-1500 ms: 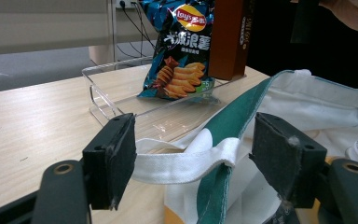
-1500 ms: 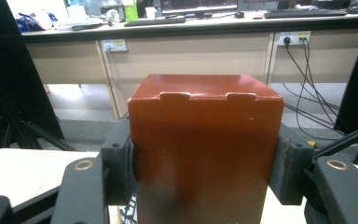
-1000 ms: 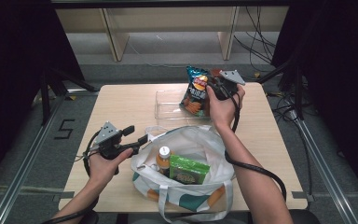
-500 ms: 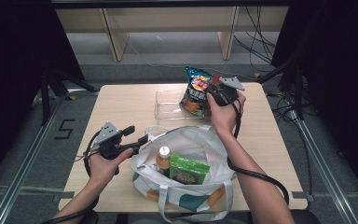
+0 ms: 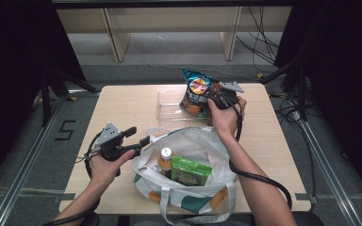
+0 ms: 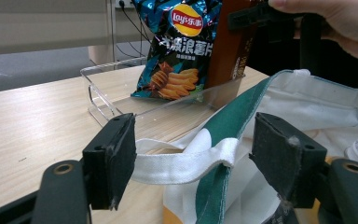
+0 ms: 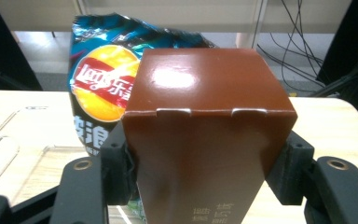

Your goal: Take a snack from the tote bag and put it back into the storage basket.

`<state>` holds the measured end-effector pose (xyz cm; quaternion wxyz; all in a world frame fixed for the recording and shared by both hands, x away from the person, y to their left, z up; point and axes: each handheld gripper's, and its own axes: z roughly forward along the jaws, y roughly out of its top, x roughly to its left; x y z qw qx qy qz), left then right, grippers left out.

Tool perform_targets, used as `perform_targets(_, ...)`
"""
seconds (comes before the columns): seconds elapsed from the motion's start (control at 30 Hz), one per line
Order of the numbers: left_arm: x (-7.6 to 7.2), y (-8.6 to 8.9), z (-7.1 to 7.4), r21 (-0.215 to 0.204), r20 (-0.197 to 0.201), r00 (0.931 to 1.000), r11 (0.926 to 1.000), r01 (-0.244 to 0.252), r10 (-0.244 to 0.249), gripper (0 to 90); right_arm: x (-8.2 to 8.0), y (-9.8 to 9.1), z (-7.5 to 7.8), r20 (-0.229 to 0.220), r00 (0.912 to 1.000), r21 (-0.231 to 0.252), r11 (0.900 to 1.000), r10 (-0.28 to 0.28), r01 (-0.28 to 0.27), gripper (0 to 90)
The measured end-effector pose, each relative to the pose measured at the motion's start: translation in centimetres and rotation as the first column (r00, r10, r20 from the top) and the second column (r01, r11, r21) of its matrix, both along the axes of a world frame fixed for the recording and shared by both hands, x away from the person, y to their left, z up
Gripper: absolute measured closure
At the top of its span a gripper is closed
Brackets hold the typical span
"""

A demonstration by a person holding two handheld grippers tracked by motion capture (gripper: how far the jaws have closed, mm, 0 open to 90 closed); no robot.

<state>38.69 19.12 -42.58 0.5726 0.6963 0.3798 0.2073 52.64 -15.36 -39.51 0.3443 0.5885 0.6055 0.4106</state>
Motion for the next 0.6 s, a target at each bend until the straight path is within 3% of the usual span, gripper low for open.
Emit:
perform_targets(0.27, 0.02, -0.04, 0.00, 0.004, 0.001, 1.0000, 1.0000, 0.002, -0.002, 30.0, -0.42, 0.05, -0.15, -0.001, 1.0000, -0.013, 0.9999, 0.006, -0.006, 38.5)
perform_targets(0.37, 0.04, 0.00, -0.03, -0.001, -0.002, 1.0000, 1.0000, -0.001, 0.001, 30.0, -0.74, 0.38, 0.03, -0.026, 0.9996, 0.008, 0.9998, -0.016, 0.016, 38.2)
perform_targets(0.53, 0.05, -0.01, -0.05, 0.002, -0.003, 1.0000, 1.0000, 0.000, 0.000, 30.0, -0.86, 0.32, -0.01, -0.029, 0.9994, 0.028, 0.9994, -0.021, 0.022, 37.3)
perform_targets(0.57, 0.05, -0.02, -0.05, 0.002, -0.003, 1.0000, 1.0000, 0.001, -0.001, 30.0, -0.79, 0.16, -0.03, -0.026, 0.9995, 0.006, 0.9999, -0.016, 0.016, 37.0)
perform_targets(0.6, 0.04, -0.01, -0.05, 0.003, -0.003, 1.0000, 1.0000, 0.000, 0.000, 29.9, -0.85, 0.31, -0.04, -0.033, 0.9992, 0.032, 0.9991, -0.025, 0.026, 36.1)
